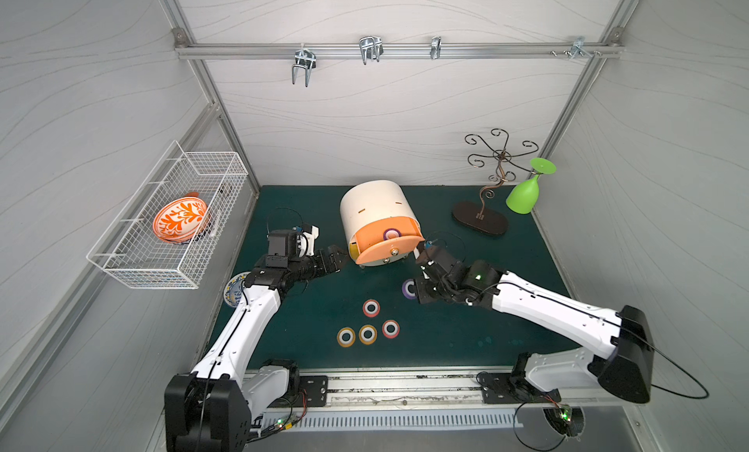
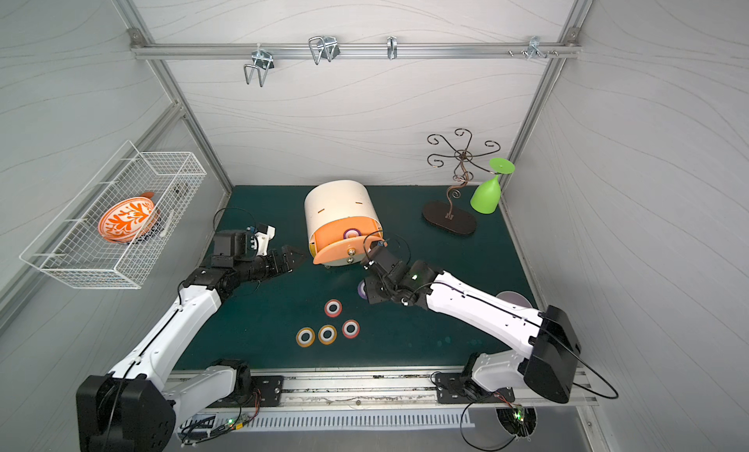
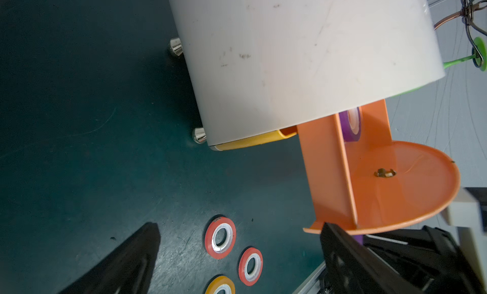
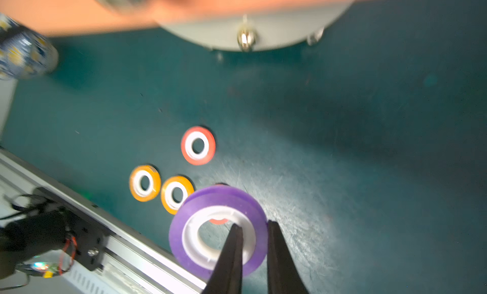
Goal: Place the transparent tape into the drawer according to color
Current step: Pick up the tape from the center of the board, then place the tape in the drawer.
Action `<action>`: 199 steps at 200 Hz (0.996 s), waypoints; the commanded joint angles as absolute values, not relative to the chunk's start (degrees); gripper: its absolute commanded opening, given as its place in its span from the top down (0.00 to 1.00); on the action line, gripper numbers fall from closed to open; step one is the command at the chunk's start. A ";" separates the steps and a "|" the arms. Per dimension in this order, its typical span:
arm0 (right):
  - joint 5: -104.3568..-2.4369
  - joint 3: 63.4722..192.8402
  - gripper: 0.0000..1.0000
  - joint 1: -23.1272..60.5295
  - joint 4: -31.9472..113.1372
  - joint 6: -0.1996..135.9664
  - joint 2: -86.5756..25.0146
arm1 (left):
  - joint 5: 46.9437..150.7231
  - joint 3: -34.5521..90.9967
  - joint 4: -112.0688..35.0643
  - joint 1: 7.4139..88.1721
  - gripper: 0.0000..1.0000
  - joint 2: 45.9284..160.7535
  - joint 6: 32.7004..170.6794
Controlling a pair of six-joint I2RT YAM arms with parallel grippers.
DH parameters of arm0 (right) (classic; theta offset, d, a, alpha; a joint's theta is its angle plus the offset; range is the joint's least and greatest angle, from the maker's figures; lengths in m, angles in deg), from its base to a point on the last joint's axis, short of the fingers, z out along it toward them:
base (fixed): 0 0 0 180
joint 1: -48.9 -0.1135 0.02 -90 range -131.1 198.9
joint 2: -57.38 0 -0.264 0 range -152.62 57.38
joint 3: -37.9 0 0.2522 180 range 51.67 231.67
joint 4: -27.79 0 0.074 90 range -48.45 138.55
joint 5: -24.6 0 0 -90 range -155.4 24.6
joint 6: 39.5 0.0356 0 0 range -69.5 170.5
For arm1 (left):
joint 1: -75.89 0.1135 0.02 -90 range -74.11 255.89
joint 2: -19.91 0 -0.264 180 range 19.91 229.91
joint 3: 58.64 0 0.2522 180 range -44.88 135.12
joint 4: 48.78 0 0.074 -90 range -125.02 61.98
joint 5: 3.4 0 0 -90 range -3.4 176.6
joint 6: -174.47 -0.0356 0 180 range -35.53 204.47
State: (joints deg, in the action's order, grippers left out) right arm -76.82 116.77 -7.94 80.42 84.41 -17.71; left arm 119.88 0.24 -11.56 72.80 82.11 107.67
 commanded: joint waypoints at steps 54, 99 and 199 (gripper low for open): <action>-77.70 134.70 1.00 -2.70 79.51 72.87 -23.16 | 121.41 0.74 -14.54 72.99 0.00 81.83 107.85; -76.60 145.17 1.00 -1.11 77.59 68.70 -32.03 | 121.67 0.60 -14.63 72.99 0.00 81.39 107.68; -74.48 150.55 0.89 -0.40 77.76 66.23 -41.51 | 121.68 0.90 -14.73 72.99 0.00 81.55 107.59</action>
State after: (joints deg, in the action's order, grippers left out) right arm -75.70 150.51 -0.66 77.73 67.32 -41.49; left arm 120.95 0.24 -12.58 72.80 82.08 107.67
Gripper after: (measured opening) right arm 0.155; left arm 0.996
